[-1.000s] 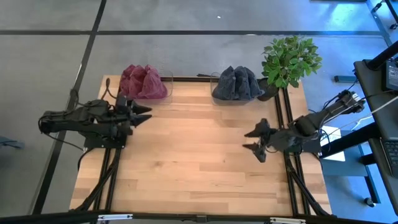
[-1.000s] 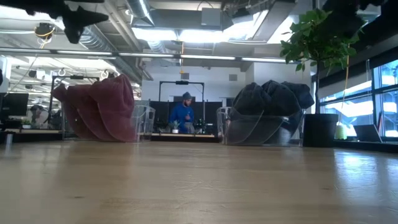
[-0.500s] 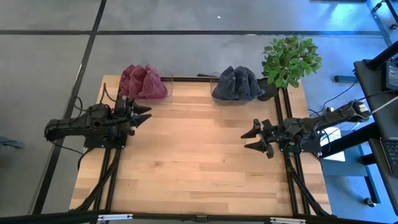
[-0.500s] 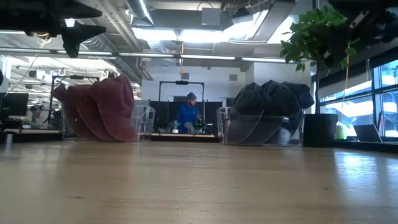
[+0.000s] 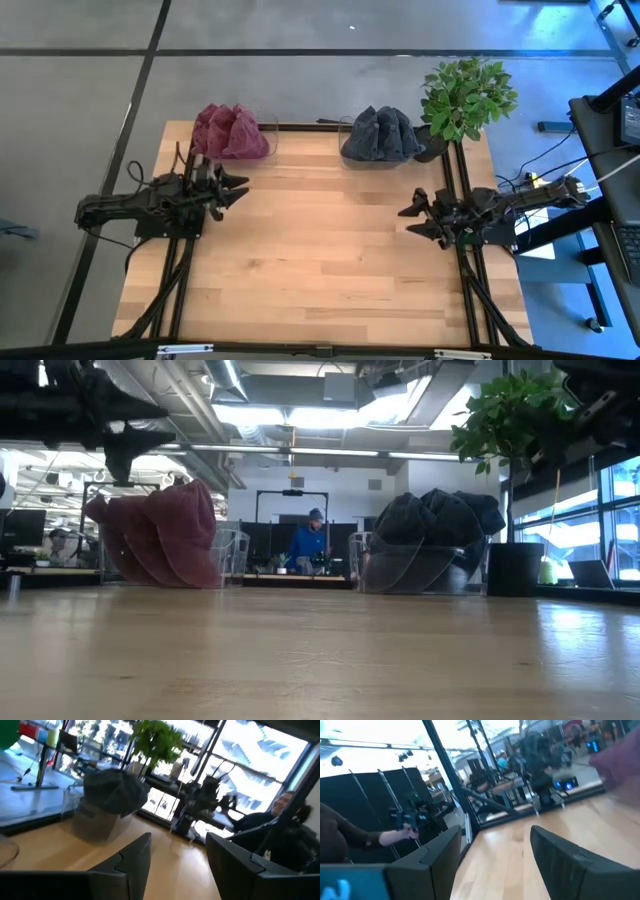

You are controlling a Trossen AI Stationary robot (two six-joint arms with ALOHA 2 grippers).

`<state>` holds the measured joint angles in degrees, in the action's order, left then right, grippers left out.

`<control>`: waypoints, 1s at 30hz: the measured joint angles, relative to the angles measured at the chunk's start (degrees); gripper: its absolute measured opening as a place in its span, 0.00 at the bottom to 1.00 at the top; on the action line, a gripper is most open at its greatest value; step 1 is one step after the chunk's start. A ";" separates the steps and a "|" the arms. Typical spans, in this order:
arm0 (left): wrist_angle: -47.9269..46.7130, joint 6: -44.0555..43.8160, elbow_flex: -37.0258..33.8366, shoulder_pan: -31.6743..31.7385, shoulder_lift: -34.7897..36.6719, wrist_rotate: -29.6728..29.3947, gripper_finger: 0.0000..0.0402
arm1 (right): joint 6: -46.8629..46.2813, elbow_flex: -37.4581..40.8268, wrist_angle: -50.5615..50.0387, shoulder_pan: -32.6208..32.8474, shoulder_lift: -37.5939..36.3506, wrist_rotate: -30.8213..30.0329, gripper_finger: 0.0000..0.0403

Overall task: Pick & Place hat
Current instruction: Return to Home Position

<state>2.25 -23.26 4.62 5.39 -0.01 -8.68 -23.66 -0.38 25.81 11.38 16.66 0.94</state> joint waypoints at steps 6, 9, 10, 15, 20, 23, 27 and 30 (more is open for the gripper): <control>-1.26 -0.95 -1.91 0.00 -0.02 -0.62 0.45 | 2.64 -0.05 -0.92 -0.03 -3.08 0.31 0.59; -0.25 -1.11 -3.11 0.00 0.00 -0.77 0.45 | 4.16 -0.05 -1.83 -0.03 -4.18 0.30 0.59; -0.34 -1.56 -3.81 0.00 0.00 -0.74 0.45 | 4.77 -0.05 -1.85 -0.03 -4.53 0.29 0.59; -0.05 0.89 -4.15 0.00 -0.40 -0.41 0.45 | 8.97 -0.05 -3.61 -0.03 -6.65 0.30 0.59; -0.07 2.85 -4.15 -0.02 -0.72 -0.27 0.45 | 7.25 -0.05 -10.16 -0.03 -10.04 0.28 0.59; -0.05 2.90 -4.15 -0.02 -0.72 -0.27 0.45 | 7.09 -0.05 -12.83 -0.03 -12.86 0.28 0.59; -0.07 2.98 -4.15 -0.02 -0.72 -0.27 0.45 | 8.33 -0.05 -16.84 -0.03 -16.56 0.28 0.59; -0.01 3.03 -4.15 -0.02 -0.72 -0.25 0.45 | 8.97 -0.03 -18.67 -0.03 -16.59 0.25 0.59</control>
<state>2.24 -20.23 0.47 5.37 -0.73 -8.93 -14.68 -0.40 7.15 11.35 0.06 1.19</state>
